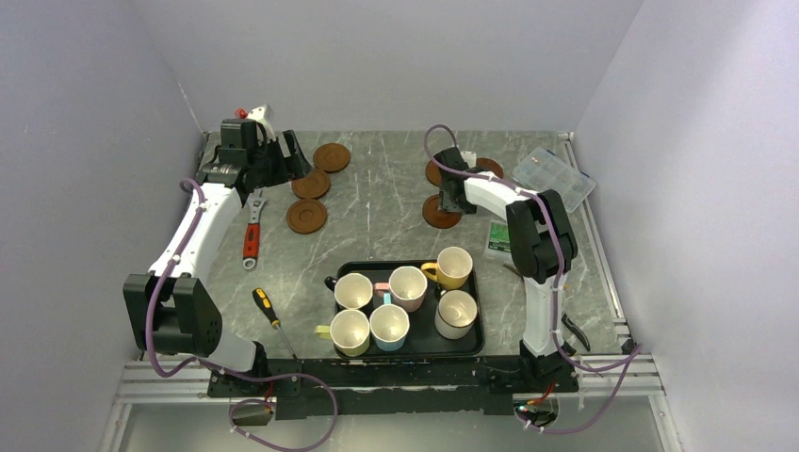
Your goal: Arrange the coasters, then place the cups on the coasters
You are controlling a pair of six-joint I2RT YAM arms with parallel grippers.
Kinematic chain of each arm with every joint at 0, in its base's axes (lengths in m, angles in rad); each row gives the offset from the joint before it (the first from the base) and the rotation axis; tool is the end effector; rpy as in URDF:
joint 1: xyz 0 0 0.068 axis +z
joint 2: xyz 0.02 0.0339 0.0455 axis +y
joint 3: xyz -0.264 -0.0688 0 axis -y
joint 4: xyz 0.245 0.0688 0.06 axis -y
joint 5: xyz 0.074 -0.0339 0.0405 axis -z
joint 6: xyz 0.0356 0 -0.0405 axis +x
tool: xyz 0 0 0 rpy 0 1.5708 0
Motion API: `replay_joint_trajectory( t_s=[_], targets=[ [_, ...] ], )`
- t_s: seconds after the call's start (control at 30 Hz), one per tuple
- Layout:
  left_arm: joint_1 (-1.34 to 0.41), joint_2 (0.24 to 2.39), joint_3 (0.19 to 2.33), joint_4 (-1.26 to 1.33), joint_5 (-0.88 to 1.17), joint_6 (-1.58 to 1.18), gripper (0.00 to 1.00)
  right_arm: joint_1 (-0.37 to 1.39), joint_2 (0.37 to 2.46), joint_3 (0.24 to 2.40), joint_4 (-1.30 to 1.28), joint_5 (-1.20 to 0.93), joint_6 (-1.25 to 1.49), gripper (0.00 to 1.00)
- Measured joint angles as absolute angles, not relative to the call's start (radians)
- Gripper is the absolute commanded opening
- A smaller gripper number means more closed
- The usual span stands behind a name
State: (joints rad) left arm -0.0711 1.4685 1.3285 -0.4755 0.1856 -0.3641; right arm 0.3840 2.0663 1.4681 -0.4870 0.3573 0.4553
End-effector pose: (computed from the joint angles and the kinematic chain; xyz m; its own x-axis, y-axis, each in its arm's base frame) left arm 0.3317 -0.0302 0.3384 -0.6165 -0.3070 -0.7250 0.0006 0.9207 -0.3903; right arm 0.4051 0.1503 0.1624 -0.8242 0.1113 -0.5552 0.1813 0.9807 -0.0726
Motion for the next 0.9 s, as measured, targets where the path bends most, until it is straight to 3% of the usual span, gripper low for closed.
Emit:
replay_joint_trajectory(
  t_s=[0.9],
  targets=[
    [-0.070, 1.468, 1.318, -0.474, 0.186, -0.364, 0.87, 0.241, 2.069, 1.476, -0.493, 0.329, 0.464, 0.48]
  ],
)
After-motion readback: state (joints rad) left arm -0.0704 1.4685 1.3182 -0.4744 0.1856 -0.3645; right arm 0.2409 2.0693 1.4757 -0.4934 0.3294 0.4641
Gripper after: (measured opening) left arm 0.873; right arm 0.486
